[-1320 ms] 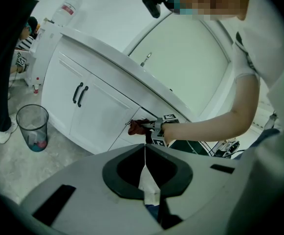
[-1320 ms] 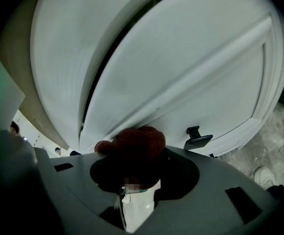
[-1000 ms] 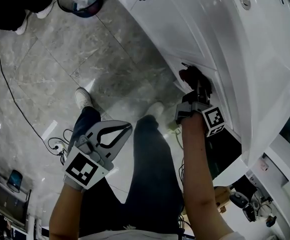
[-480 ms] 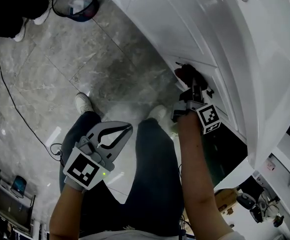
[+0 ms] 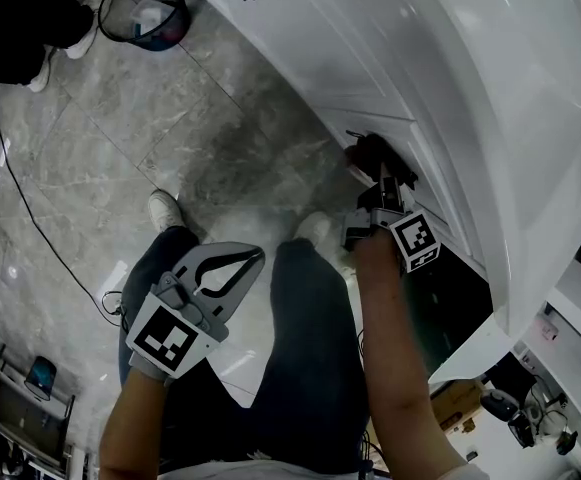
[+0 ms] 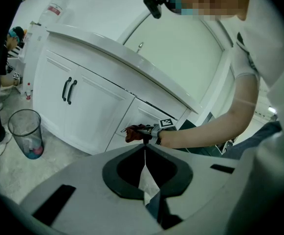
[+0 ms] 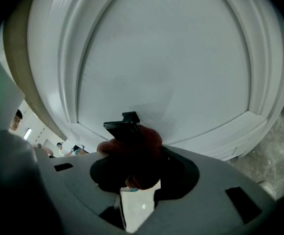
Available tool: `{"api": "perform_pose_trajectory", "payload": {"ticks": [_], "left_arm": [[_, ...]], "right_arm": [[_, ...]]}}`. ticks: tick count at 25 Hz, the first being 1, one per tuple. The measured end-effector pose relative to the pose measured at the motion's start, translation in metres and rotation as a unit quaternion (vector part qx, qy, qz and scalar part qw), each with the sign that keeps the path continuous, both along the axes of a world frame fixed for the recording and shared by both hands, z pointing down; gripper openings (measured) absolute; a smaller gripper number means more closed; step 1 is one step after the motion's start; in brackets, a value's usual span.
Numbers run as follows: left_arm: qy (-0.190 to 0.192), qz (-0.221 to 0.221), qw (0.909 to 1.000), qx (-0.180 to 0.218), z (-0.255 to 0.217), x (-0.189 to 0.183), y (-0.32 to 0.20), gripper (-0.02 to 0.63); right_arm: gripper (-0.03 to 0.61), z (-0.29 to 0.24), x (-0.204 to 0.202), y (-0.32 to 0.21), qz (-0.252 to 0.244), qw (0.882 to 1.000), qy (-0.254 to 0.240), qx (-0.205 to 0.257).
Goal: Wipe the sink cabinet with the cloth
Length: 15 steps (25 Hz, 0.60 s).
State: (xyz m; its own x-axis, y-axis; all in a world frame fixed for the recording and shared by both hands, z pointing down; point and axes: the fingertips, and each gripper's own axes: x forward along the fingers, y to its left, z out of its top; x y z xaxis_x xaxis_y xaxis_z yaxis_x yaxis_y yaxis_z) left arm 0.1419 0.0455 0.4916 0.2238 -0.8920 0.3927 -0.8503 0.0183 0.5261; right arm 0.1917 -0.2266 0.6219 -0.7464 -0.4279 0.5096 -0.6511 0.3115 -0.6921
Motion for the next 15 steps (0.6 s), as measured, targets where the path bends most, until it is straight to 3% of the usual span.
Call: {"api": "perform_pose_trajectory", "payload": {"ticks": [15], "left_arm": [[-0.005,-0.001,1.0,0.0,-0.007,0.032,-0.016,0.012]], "right_arm": [[0.143,0.004,0.037,-0.004,-0.092,0.989,0.109,0.038]]}}
